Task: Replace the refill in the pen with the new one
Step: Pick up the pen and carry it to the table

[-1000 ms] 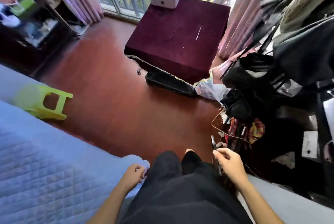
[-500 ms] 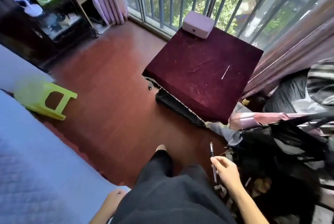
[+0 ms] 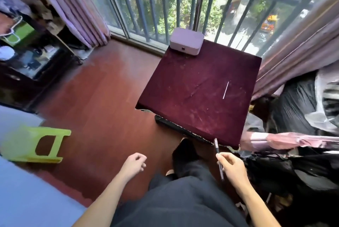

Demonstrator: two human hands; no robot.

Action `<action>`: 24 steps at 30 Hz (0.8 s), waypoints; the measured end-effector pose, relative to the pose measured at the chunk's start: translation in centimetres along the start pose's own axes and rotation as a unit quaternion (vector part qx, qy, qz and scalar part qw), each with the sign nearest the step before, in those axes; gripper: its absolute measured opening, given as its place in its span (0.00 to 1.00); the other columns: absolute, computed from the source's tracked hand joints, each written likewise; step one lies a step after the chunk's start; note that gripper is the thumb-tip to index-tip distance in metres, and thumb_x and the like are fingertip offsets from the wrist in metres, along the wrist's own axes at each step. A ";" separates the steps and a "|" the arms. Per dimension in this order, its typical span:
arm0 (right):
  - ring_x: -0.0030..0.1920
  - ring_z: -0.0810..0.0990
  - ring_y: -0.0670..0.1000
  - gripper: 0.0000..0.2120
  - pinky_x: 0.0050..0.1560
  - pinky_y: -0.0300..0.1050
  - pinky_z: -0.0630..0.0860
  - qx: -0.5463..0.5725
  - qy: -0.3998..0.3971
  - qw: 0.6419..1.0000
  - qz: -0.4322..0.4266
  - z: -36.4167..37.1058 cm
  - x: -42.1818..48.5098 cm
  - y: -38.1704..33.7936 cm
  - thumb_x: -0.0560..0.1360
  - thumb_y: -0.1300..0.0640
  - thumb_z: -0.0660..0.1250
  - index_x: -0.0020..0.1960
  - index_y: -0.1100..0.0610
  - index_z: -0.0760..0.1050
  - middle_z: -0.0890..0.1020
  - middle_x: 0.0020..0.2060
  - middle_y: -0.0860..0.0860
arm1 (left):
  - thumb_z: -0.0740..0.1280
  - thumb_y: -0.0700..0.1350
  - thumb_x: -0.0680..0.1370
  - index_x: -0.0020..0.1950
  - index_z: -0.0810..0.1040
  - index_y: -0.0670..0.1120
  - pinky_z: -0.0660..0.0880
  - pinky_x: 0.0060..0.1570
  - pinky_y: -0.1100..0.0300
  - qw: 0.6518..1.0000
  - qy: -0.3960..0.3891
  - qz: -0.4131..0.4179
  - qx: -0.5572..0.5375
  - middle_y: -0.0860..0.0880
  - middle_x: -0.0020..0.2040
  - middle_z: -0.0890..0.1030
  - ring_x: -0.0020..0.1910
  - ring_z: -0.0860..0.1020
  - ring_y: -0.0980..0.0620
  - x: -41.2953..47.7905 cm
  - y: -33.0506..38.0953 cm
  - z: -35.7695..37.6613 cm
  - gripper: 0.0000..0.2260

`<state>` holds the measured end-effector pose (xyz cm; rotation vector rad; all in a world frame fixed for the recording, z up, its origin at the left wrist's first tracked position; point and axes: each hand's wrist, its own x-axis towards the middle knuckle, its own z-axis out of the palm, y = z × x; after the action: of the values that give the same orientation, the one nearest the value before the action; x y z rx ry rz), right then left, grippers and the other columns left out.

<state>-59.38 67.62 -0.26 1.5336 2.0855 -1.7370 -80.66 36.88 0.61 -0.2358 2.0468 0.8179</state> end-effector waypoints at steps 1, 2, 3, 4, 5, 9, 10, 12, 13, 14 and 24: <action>0.39 0.84 0.47 0.07 0.47 0.46 0.79 0.003 0.001 1.000 0.001 0.1 1.1 -0.6 0.80 0.59 0.75 0.44 0.51 0.86 0.88 0.34 0.46 | 0.64 0.38 0.82 0.46 0.78 0.41 0.68 0.21 0.72 1.000 -0.002 -0.005 0.005 0.44 0.35 0.79 0.27 0.73 0.52 0.8 0.9 0.1 0.07; 0.39 0.84 0.46 0.07 0.47 0.46 0.79 0.005 0.005 1.000 0.003 0.1 2.3 -1.2 0.81 0.59 0.74 0.44 0.51 0.86 0.88 0.34 0.46 | 0.64 0.38 0.82 0.46 0.78 0.40 0.69 0.21 0.72 1.000 -0.004 -0.013 0.011 0.44 0.35 0.79 0.27 0.73 0.52 1.6 1.6 0.1 0.06; 0.38 0.84 0.44 0.08 0.47 0.45 0.78 0.007 0.011 1.000 0.005 0.1 3.4 -1.9 0.81 0.60 0.74 0.44 0.51 0.85 0.88 0.35 0.47 | 0.64 0.38 0.82 0.47 0.78 0.40 0.69 0.21 0.71 1.000 -0.008 -0.021 0.014 0.45 0.35 0.79 0.27 0.73 0.52 2.3 2.3 0.1 0.06; 0.36 0.84 0.41 0.07 0.46 0.44 0.78 0.009 0.018 1.000 0.006 0.1 4.4 -2.5 0.80 0.60 0.75 0.44 0.51 0.85 0.88 0.36 0.48 | 0.64 0.38 0.82 0.47 0.78 0.40 0.69 0.22 0.70 0.999 -0.011 -0.029 0.018 0.45 0.34 0.79 0.26 0.73 0.52 2.9 2.8 0.0 0.06; 0.35 0.83 0.37 0.07 0.44 0.42 0.78 0.011 0.024 1.000 0.005 0.1 5.4 -3.3 0.80 0.60 0.75 0.45 0.51 0.85 0.88 0.37 0.48 | 0.64 0.39 0.82 0.47 0.78 0.41 0.68 0.22 0.69 0.999 -0.012 -0.035 0.021 0.46 0.34 0.79 0.26 0.73 0.53 3.5 3.3 -0.1 0.06; 0.33 0.82 0.34 0.06 0.42 0.40 0.77 0.032 0.025 0.999 0.019 0.4 8.7 -5.5 0.80 0.59 0.75 0.45 0.52 0.86 0.88 0.34 0.48 | 0.64 0.38 0.82 0.45 0.78 0.41 0.66 0.21 0.68 0.996 -0.012 -0.072 0.041 0.46 0.33 0.78 0.24 0.71 0.53 5.4 4.6 -1.2 0.07; 0.33 0.82 0.35 0.06 0.43 0.41 0.77 0.039 0.027 0.999 0.024 0.6 9.3 -6.0 0.80 0.59 0.75 0.45 0.52 0.86 0.88 0.34 0.47 | 0.64 0.38 0.82 0.44 0.78 0.41 0.66 0.21 0.68 0.995 -0.015 -0.080 0.051 0.46 0.32 0.78 0.23 0.70 0.54 5.8 4.8 -1.6 0.08; 0.34 0.82 0.37 0.06 0.43 0.42 0.78 0.049 0.034 0.998 0.032 1.0 10.2 -7.0 0.80 0.58 0.75 0.45 0.52 0.86 0.88 0.34 0.45 | 0.64 0.37 0.82 0.43 0.78 0.41 0.66 0.21 0.68 0.994 -0.026 -0.085 0.070 0.47 0.31 0.77 0.23 0.69 0.55 6.6 5.5 -2.4 0.08; 0.34 0.82 0.38 0.06 0.43 0.40 0.78 0.055 0.037 0.997 0.037 1.2 10.7 -7.5 0.81 0.58 0.75 0.45 0.52 0.86 0.88 0.33 0.46 | 0.64 0.37 0.82 0.43 0.79 0.41 0.66 0.22 0.67 0.992 -0.030 -0.083 0.085 0.47 0.32 0.78 0.23 0.70 0.54 7.0 6.0 -3.0 0.08; 0.33 0.82 0.37 0.06 0.41 0.37 0.78 0.061 0.040 0.996 0.042 1.4 11.0 -8.0 0.81 0.59 0.75 0.45 0.53 0.85 0.87 0.33 0.45 | 0.65 0.37 0.81 0.44 0.79 0.41 0.66 0.24 0.66 0.991 -0.034 -0.081 0.105 0.47 0.32 0.78 0.24 0.70 0.54 7.5 6.6 -3.5 0.08; 0.36 0.83 0.41 0.05 0.39 0.33 0.77 0.106 0.079 0.986 0.096 5.8 12.3 -13.3 0.81 0.57 0.74 0.46 0.52 0.85 0.88 0.34 0.43 | 0.64 0.38 0.82 0.43 0.78 0.43 0.70 0.29 0.67 0.976 -0.110 -0.008 0.189 0.47 0.34 0.80 0.28 0.74 0.54 14.5 16.8 -5.9 0.09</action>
<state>-77.72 72.59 0.30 1.9190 1.7864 -1.8718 -100.69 48.00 -0.96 0.0509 1.9407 0.4093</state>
